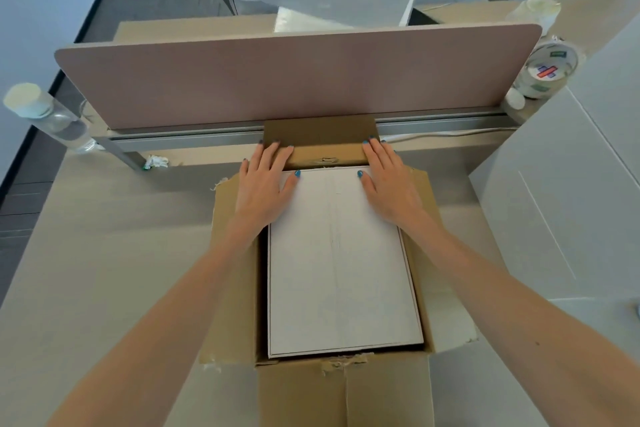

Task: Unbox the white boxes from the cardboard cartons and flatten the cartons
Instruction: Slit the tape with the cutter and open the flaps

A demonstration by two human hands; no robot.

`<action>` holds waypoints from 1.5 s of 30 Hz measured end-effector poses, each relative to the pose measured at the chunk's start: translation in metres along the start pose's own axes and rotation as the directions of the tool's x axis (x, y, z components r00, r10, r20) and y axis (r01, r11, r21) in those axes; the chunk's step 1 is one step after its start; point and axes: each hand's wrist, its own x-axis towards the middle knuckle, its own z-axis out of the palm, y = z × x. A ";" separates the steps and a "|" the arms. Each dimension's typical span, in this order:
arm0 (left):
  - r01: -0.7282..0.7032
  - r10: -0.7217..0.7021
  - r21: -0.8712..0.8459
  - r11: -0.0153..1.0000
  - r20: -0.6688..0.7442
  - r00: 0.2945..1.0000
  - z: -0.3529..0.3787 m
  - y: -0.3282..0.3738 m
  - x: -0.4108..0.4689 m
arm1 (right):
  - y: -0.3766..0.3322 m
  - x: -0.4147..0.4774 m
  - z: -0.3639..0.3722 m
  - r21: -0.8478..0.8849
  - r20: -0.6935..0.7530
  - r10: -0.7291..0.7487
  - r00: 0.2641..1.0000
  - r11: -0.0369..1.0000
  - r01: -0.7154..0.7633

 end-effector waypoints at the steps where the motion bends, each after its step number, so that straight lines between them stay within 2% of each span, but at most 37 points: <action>1: -0.002 0.002 0.005 1.000 -0.001 1.000 0.000 0.001 -0.002 | 0.000 -0.002 0.001 0.000 0.004 0.001 1.000 1.000 -0.001; 13: -0.023 0.020 0.109 0.994 0.024 1.000 -0.002 0.009 -0.015 | -0.002 -0.019 -0.002 -0.033 -0.082 0.019 0.996 0.999 -0.021; 17: -0.041 0.038 0.125 0.991 0.024 0.999 -0.003 0.012 -0.015 | -0.003 -0.019 -0.001 -0.042 -0.068 0.016 0.998 0.999 -0.019; 25: -0.070 0.075 0.123 0.990 -0.036 0.997 -0.013 0.020 -0.043 | -0.014 -0.047 -0.014 -0.199 0.036 -0.015 0.999 0.980 0.022; 30: -0.004 0.004 0.136 0.991 -0.005 1.000 -0.017 0.040 -0.094 | -0.035 -0.103 -0.024 -0.039 0.041 0.016 0.999 0.999 -0.014; 36: 0.058 -0.062 0.096 0.994 0.040 0.997 -0.015 0.072 -0.165 | -0.051 -0.167 -0.018 0.006 0.131 0.099 0.986 0.995 -0.101; 39: 0.139 -0.141 0.046 0.989 0.062 0.988 -0.016 0.088 -0.197 | -0.061 -0.196 -0.016 0.040 0.151 0.134 0.979 0.989 -0.142; 42: 0.216 -0.215 0.006 0.976 0.093 0.972 -0.016 0.097 -0.218 | -0.075 -0.214 -0.012 0.056 0.154 0.204 0.967 0.975 -0.215; 45: 0.231 -0.228 -0.020 0.973 0.103 0.968 -0.018 0.099 -0.236 | -0.089 -0.220 -0.015 0.206 0.173 0.299 0.938 0.921 -0.332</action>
